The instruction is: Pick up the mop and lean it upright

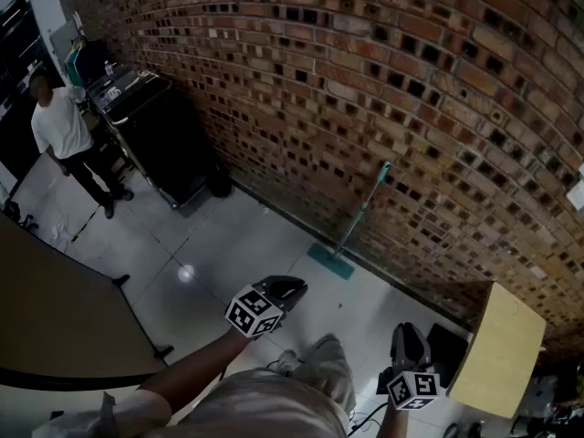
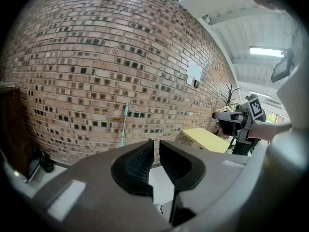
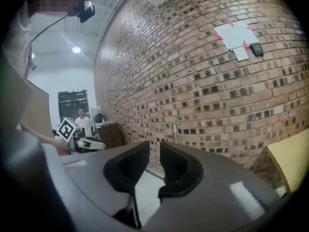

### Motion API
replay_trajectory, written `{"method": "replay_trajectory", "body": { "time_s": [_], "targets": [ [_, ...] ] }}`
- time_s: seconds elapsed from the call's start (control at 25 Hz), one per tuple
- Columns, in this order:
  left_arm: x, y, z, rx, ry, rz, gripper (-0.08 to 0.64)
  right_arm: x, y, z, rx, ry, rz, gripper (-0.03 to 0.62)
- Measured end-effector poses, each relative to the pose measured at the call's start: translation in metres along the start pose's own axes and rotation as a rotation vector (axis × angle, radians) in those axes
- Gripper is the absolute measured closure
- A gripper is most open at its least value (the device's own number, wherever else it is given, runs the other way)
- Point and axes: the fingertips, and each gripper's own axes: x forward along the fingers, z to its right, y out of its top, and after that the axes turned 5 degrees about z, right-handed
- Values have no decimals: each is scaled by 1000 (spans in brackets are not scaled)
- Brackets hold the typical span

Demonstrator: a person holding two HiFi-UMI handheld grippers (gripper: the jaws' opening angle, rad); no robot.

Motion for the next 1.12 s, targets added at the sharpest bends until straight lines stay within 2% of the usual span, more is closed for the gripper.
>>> {"method": "replay_trajectory", "body": {
  "time_s": [0.24, 0.76, 1.12],
  "targets": [
    [35, 13, -19, 6, 11, -20, 503, 42, -3, 32, 9, 8, -32, 529],
    [111, 57, -58, -6, 97, -56, 494, 153, 25, 94, -8, 132, -73, 529],
    [145, 53, -79, -14, 127, -64, 492, 188, 20, 122, -18, 161, -85, 529]
  ]
}}
